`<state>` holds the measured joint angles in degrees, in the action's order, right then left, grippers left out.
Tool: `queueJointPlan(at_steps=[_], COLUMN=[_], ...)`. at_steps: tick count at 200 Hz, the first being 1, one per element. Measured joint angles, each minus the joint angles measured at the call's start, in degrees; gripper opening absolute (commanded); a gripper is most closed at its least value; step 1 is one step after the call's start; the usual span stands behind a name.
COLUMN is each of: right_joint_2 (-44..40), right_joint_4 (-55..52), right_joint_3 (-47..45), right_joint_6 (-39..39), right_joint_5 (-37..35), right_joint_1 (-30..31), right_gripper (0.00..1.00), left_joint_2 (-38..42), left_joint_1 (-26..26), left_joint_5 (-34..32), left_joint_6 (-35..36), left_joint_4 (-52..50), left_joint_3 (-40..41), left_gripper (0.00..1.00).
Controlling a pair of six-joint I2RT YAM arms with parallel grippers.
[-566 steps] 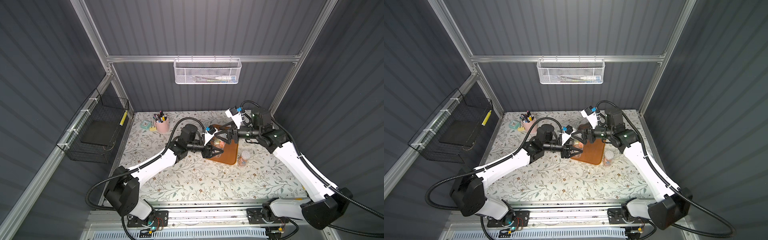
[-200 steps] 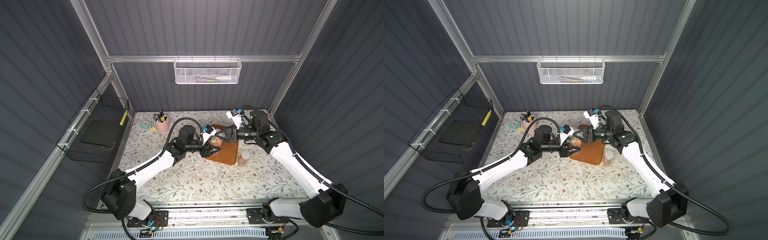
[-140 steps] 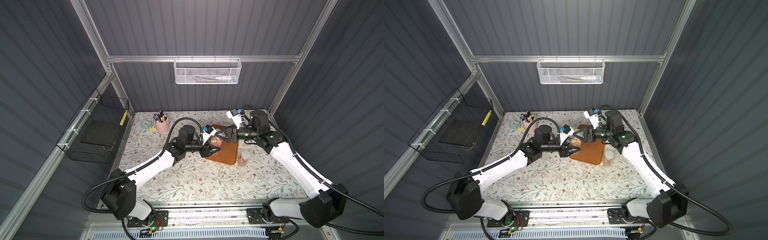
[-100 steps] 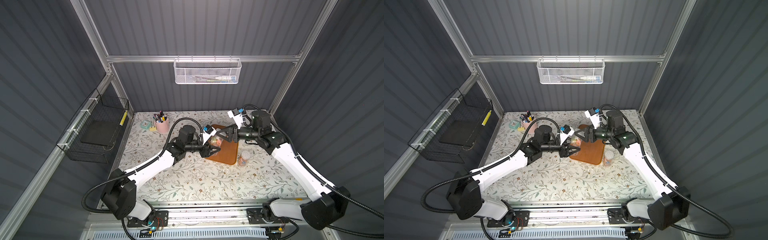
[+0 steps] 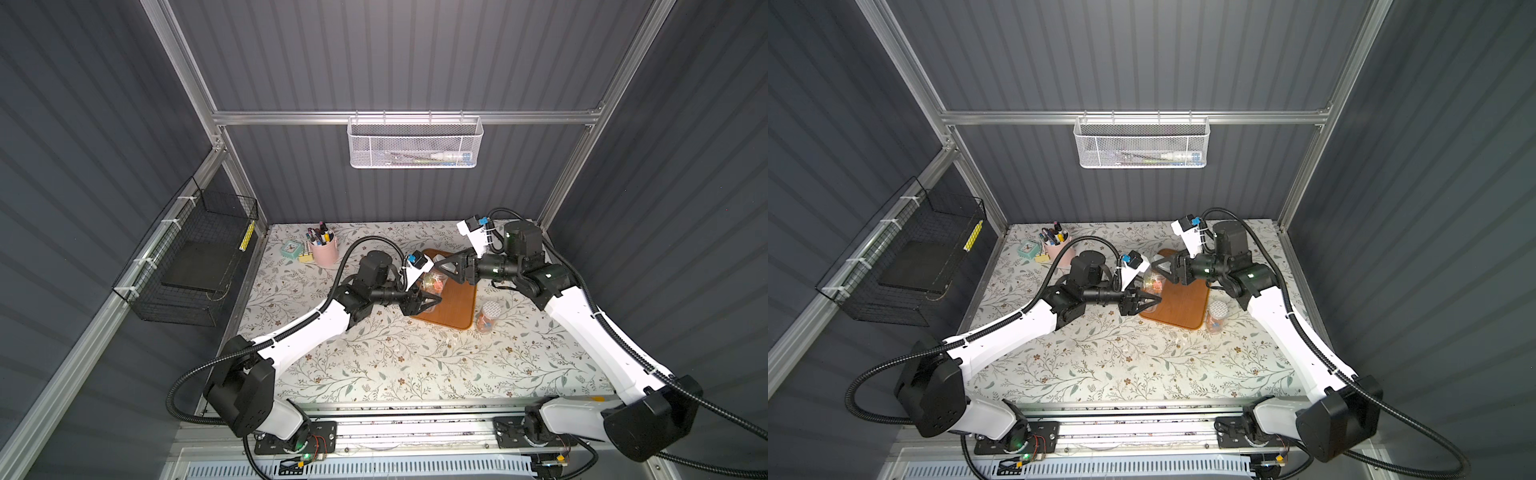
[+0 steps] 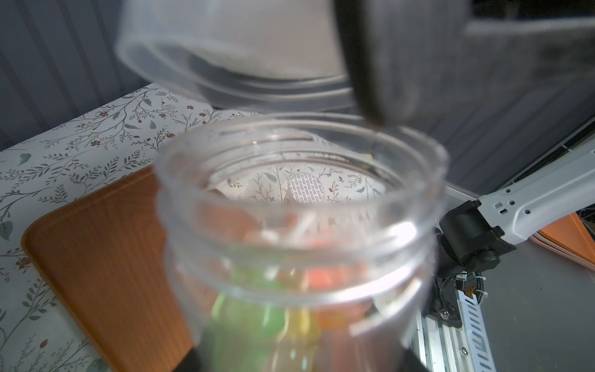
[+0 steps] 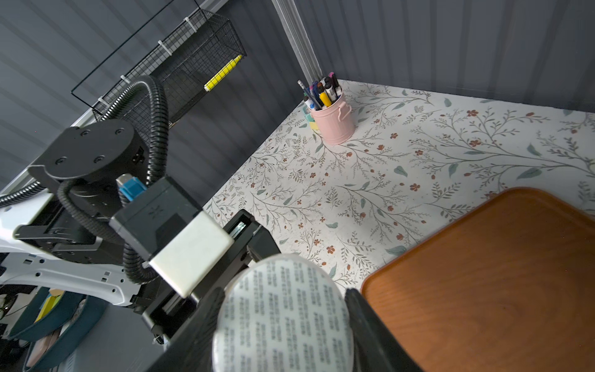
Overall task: Pour the candies out of the jar
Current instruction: Unscrew the lid from the jar, then place the lid at the center of the board.
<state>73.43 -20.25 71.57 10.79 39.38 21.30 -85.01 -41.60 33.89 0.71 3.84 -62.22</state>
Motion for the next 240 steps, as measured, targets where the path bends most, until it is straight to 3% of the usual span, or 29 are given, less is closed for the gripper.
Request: queueJointPlan(at_steps=[55,87,150,198,240], right_joint_2=[-0.9,1.9,16.3,29.9,40.3], right_joint_4=[-4.1,-3.0,8.8,18.1,21.1], right_joint_3=[-0.2,-3.4,-9.0,-5.9,1.6], right_joint_6=[-2.4,-1.9,3.0,4.3,2.9], right_joint_5=[-8.5,-12.7,-20.7,-31.1,-39.8], right_joint_1=[0.4,6.0,21.4,29.0,32.8], right_gripper=[0.55,0.55,0.55,0.55,0.56], left_joint_2=[1.2,5.2,12.5,12.9,12.9], left_joint_1=[1.9,5.9,12.2,18.4,19.8], left_joint_5=[-4.7,-12.0,-29.1,-32.3,-32.5], left_joint_6=[-0.5,-0.9,0.2,-2.2,-4.2], left_joint_4=[3.1,3.0,4.9,6.6,7.1], left_joint_3=[6.9,12.7,16.3,18.0,18.1], left_gripper=[0.00,0.00,0.00,0.00,0.00])
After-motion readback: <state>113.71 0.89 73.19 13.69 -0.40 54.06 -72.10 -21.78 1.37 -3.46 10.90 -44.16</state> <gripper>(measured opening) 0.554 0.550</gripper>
